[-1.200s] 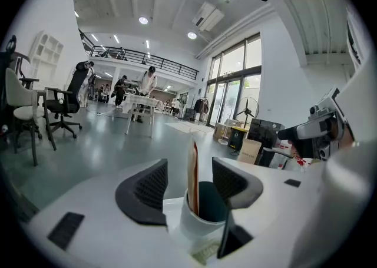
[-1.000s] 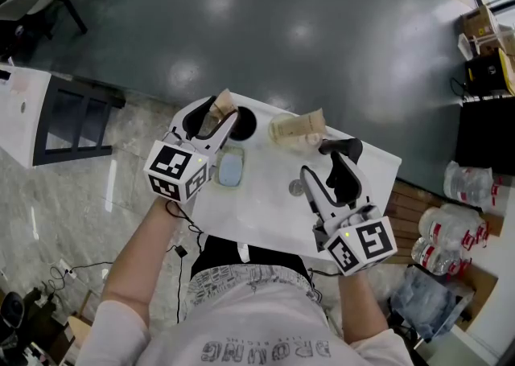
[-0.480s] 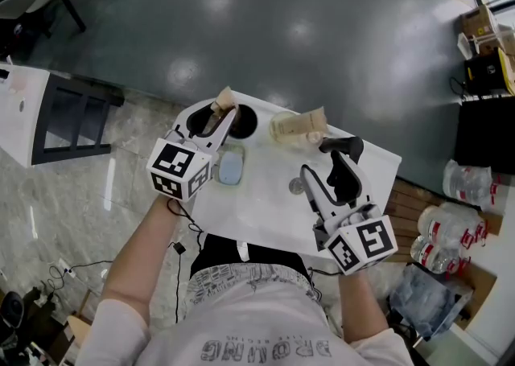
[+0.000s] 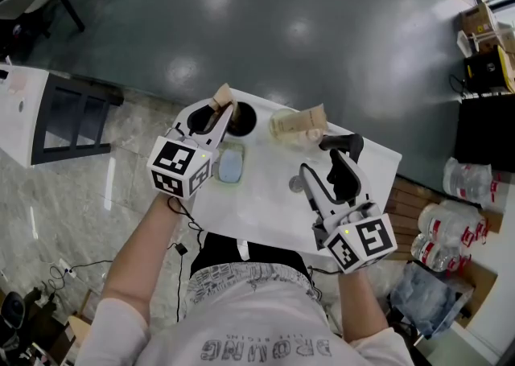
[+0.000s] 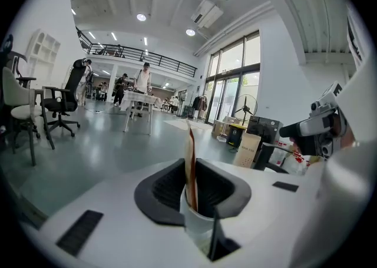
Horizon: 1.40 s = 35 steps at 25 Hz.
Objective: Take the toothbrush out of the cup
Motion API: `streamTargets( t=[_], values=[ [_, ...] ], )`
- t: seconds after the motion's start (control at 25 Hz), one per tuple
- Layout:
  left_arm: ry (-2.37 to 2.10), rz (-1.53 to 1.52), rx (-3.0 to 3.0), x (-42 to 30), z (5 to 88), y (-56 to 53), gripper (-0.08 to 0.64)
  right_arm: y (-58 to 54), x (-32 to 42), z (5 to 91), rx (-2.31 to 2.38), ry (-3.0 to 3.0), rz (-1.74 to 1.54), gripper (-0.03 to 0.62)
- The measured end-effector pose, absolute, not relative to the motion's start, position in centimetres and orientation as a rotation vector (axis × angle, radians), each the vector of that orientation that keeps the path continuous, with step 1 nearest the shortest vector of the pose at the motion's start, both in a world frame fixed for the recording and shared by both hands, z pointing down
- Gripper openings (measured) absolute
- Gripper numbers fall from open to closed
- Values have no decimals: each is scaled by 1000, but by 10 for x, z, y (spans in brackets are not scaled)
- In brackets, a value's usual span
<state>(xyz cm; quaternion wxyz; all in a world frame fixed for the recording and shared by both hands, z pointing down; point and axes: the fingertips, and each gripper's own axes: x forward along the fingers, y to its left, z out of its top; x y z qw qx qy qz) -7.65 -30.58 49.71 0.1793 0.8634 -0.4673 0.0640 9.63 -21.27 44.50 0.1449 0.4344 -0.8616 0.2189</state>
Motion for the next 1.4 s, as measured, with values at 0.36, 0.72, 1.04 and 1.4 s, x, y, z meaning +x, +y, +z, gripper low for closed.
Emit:
streamTargets(
  t=[0.36,0.72,1.04,1.4],
  values=[
    [-1324,175,2460,-73,489,-303,63,-210,101,442,1272,-2488,644,282],
    [-1339,155,2494,-73,464,-298,63,-207,103,430,1292,-2518,633,282],
    [-1367,113,2554,-73,422,-287,63,-198,104,413,1313,-2553,595,282],
    [-1398,64,2605,-79,377,-266,63,-186,101,398,1333,-2584,564,282]
  ],
)
